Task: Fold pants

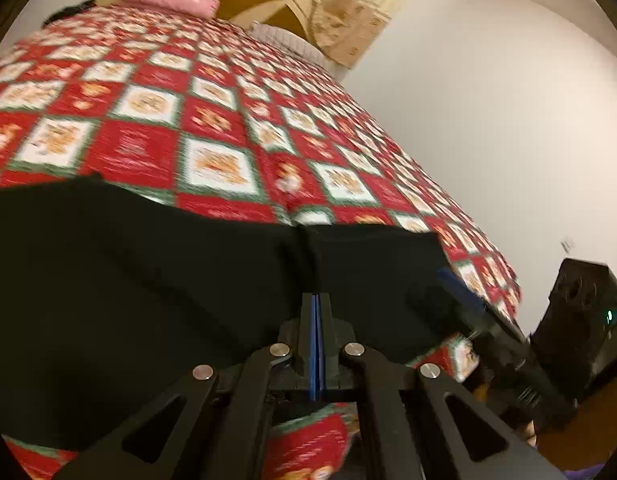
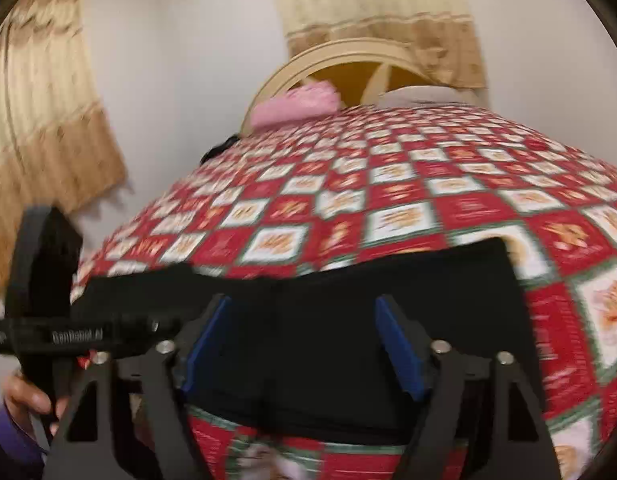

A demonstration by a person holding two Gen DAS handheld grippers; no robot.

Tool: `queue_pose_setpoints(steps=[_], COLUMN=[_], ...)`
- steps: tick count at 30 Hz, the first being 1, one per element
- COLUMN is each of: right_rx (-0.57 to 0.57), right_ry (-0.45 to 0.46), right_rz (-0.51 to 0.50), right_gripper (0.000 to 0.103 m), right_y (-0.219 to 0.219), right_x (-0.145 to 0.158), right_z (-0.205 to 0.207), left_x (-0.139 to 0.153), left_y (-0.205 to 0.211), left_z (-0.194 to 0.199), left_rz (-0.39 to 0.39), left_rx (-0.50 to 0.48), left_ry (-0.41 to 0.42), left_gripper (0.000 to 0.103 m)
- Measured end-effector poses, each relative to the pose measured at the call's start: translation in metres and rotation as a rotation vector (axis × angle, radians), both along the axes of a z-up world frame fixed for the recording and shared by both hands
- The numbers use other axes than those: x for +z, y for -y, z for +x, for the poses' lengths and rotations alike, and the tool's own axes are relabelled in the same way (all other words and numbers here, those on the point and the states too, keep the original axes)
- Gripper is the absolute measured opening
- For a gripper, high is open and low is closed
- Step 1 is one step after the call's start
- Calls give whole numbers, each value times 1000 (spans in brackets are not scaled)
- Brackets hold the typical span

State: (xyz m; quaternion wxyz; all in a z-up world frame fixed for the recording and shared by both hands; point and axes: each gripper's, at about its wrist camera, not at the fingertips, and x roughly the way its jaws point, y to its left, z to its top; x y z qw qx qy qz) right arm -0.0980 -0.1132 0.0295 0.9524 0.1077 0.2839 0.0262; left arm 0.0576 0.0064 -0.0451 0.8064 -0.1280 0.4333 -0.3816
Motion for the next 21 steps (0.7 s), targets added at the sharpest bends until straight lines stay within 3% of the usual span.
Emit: queue_pose_setpoints(steps=[3,4,8,11,13,16,21], right_rx=[47,50,47,48,38,31,60], right_ry=[-66,-95,-231,-240,-257,-272,-189], right_rz=[-75,-104,-175,-203,-191,-108,-60], right_gripper=[57,49,46,37,18,16,16], right_y=[-28,-35,-49,-49,-41,-27,-43], right_x=[-15,-22,-52,-52,-50,-46,-18], right_z=[31,41,64,62,64,65,58], left_x=[8,10,12,13,11,12,14], left_y=[-20,-26,-46,-58,-65,-77,-92], left_z=[3,4,8,10,14,13,16], left_rz=[37,50,63,55,39,18,4], left_rx=[85,106,162,188,200,210,240], left_ry=[51,66,95,101,95,90,93], left_gripper=[0,0,0,0,0,0,0])
